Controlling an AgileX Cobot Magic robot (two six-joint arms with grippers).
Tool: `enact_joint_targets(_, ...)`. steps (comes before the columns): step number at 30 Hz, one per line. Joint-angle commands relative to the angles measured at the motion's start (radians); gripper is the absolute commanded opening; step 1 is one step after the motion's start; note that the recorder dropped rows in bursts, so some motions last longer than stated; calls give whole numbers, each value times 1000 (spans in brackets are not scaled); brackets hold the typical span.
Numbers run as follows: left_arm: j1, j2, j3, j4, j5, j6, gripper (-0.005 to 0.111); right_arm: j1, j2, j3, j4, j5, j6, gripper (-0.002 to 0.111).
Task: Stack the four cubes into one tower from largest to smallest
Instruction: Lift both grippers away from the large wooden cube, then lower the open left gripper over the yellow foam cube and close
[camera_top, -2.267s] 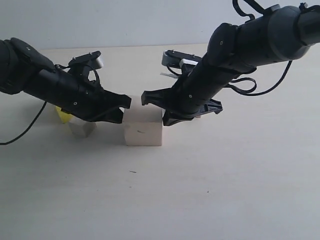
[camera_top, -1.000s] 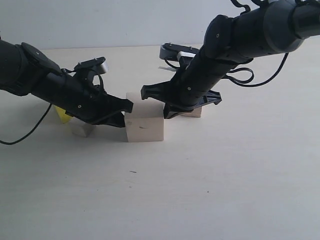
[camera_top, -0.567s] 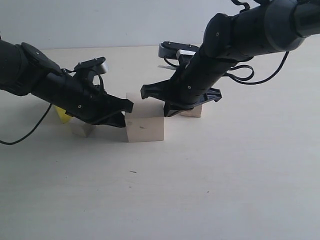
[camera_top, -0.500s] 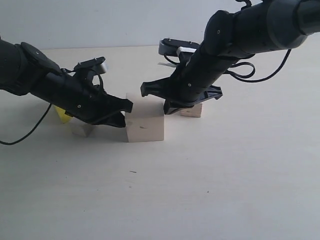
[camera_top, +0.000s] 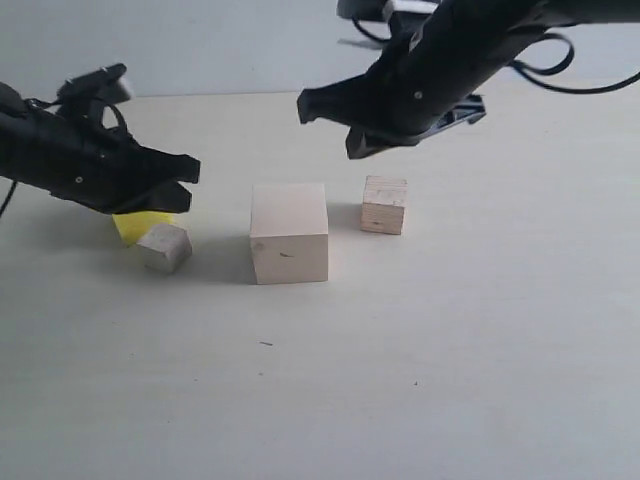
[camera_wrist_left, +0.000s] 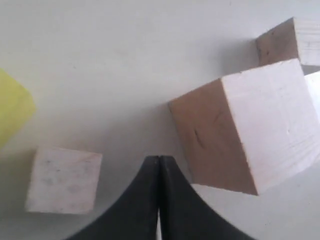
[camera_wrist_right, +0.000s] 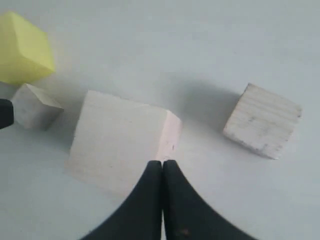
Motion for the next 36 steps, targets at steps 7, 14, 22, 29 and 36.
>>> enact_joint_targets(7, 6, -321, 62, 149, -171, -1, 0, 4, -442, 289, -40, -65, 5, 0)
enact_joint_targets(14, 6, -234, -97, 548, 53, 8, 0, 4, -656, 425, -43, 27, -1, 0)
enact_joint_targets(22, 6, -103, -301, 920, 258, -150, 0, 4, -786, 442, -39, 162, -3, 0)
enact_joint_targets(29, 6, -19, -383, 1032, 264, -53, 4, 4, -847, 442, -39, 207, -14, 0)
enact_joint_targets(36, 4, 51, -387, 1060, 236, -35, 69, 4, -854, 442, -19, 263, -50, 0)
